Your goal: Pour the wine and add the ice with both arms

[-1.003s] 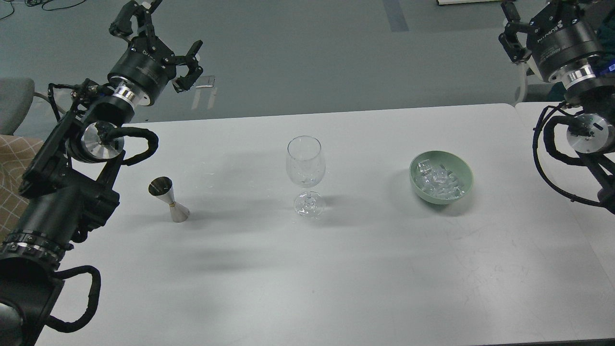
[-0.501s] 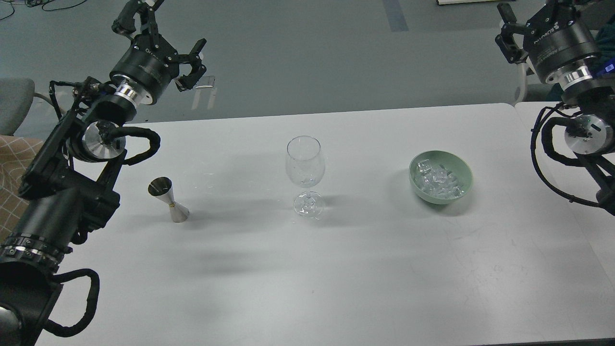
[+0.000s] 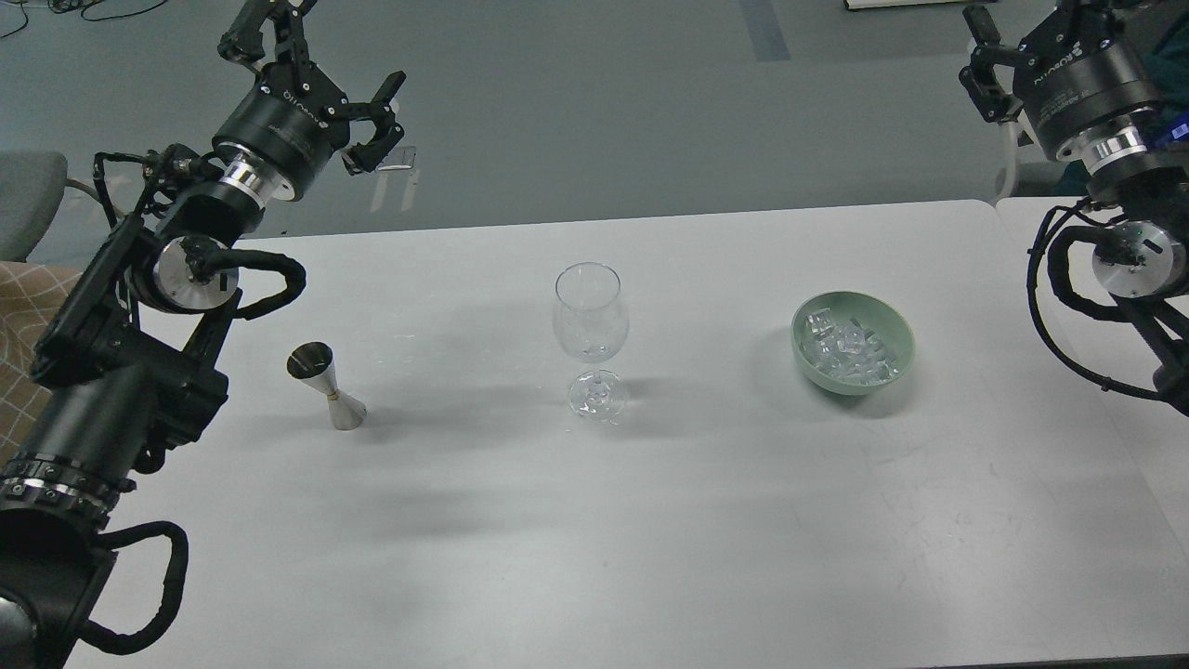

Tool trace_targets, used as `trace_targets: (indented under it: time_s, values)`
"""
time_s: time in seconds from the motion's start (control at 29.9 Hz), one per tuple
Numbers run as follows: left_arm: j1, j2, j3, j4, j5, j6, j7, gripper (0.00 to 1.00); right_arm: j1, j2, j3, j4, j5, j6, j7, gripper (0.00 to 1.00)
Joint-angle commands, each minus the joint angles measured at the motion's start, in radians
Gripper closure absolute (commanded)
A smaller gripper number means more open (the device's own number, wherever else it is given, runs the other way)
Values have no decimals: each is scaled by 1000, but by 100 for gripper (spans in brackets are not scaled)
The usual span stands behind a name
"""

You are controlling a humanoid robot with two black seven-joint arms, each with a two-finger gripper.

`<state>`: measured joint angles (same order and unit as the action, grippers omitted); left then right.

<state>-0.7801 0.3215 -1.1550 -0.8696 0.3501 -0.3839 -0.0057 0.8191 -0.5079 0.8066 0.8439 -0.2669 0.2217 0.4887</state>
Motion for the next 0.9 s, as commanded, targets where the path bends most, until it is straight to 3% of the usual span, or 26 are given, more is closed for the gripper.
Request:
trace_targets:
  time_s: [0.0,0.3,0.53,0.87]
  values:
    - [-2,-6,0,-8,0,29,3,0,0,-4,0,3,0,1,0,0]
    - [-4,-6,1,-52,0,63,30,0,-2,-41,-1,24,0,7,0,0]
    - [-2,-12,-2,-57,-2,63,90,2,-2,-60,-15,32,0,8,0,0]
    - [2,4,0,-58,-5,48,86,4,-9,-50,-20,32,0,11,0,0]
